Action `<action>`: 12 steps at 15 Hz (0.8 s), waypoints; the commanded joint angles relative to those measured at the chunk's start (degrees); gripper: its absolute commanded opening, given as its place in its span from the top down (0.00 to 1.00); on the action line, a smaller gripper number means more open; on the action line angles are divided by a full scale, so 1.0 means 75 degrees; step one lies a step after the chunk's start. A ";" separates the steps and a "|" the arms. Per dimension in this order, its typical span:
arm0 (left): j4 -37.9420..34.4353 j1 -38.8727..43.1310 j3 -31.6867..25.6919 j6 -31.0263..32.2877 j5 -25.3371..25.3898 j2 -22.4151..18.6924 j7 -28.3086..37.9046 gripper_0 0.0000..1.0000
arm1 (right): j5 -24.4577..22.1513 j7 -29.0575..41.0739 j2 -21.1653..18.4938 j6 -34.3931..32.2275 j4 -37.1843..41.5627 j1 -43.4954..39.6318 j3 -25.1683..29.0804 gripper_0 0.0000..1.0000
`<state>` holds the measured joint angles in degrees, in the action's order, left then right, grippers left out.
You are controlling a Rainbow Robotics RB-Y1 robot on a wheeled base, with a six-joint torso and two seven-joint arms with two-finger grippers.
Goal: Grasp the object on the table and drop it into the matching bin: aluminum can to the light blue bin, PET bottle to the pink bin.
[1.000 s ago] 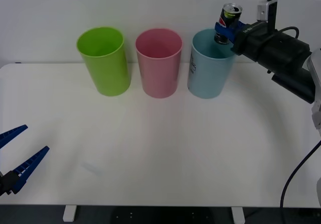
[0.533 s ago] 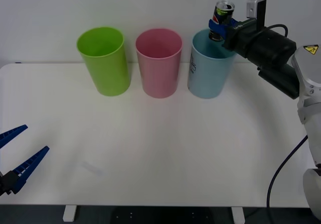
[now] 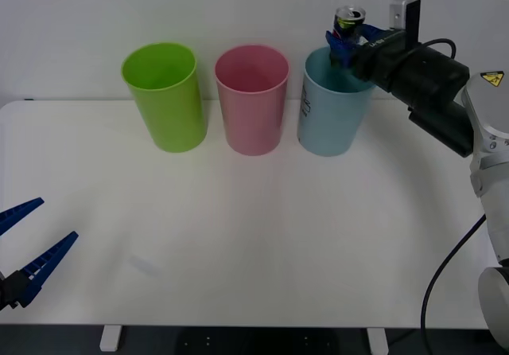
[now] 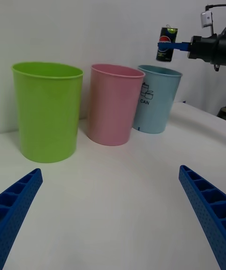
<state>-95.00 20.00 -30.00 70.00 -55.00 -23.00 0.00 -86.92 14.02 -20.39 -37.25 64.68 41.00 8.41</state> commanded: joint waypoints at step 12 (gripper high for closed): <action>0.0000 0.0000 0.0000 0.0000 0.0000 0.0000 0.0000 0.00 | 0.0222 -0.0053 -0.0082 -0.0565 0.1348 -0.1213 0.0356 0.00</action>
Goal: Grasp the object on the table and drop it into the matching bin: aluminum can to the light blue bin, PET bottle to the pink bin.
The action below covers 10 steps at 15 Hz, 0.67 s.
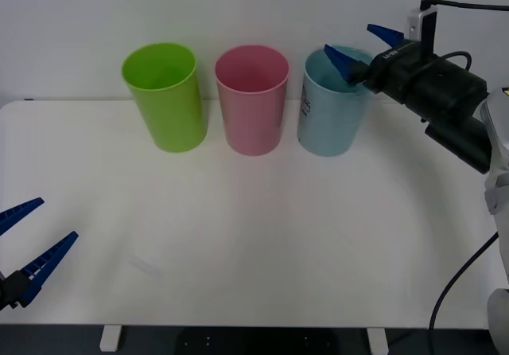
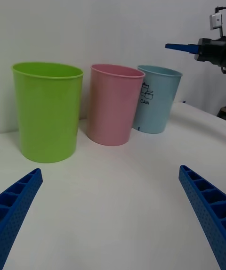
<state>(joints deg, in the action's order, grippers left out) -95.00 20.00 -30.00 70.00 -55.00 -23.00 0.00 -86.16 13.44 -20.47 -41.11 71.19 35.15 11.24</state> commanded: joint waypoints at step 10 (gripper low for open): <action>0.0000 0.0000 0.0000 0.0000 0.0000 0.0000 0.0000 0.00 | 0.1141 -0.0116 -0.0622 -0.0694 0.2906 -0.3081 -0.0023 0.00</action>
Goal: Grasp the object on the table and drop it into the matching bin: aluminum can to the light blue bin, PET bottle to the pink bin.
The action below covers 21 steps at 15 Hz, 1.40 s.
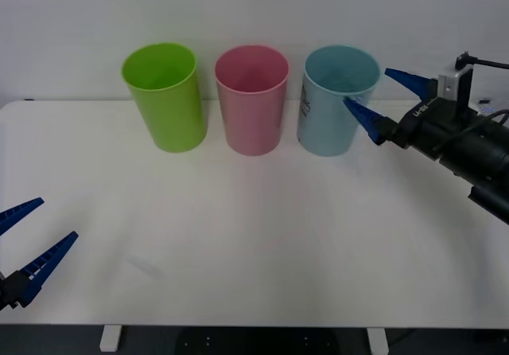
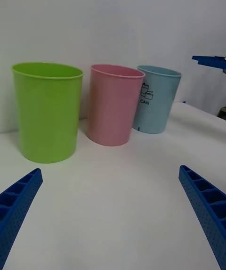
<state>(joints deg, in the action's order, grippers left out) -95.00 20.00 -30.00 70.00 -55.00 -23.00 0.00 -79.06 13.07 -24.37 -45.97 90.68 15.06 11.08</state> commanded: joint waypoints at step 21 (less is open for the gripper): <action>0.0000 0.0001 0.0000 0.0000 0.0000 0.0000 0.0000 0.00 | 0.1107 -0.1824 -0.0348 -0.1277 0.1023 -0.4011 0.1511 0.00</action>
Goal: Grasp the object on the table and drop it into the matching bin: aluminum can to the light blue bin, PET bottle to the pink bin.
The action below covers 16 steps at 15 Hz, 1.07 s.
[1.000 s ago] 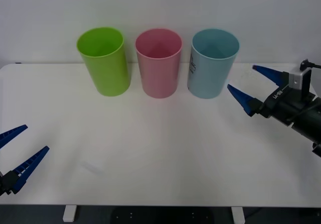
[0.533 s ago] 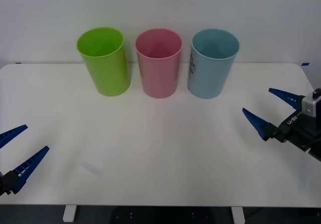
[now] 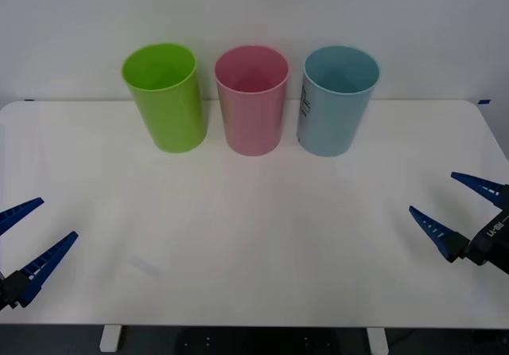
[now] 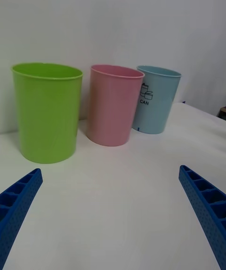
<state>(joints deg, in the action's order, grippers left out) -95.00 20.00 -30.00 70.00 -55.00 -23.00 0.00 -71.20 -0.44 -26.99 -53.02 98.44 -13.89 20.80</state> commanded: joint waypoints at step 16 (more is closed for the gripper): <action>0.0000 0.0000 0.0000 0.0000 0.0000 0.0000 0.0000 0.00 | 0.0716 -0.0082 -0.0010 -0.0982 0.0000 -0.0891 0.0450 0.00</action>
<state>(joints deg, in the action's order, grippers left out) -95.00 20.00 -30.00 70.00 -55.00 -23.00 0.00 -65.82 -1.07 -27.06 -60.38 98.44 -20.56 24.19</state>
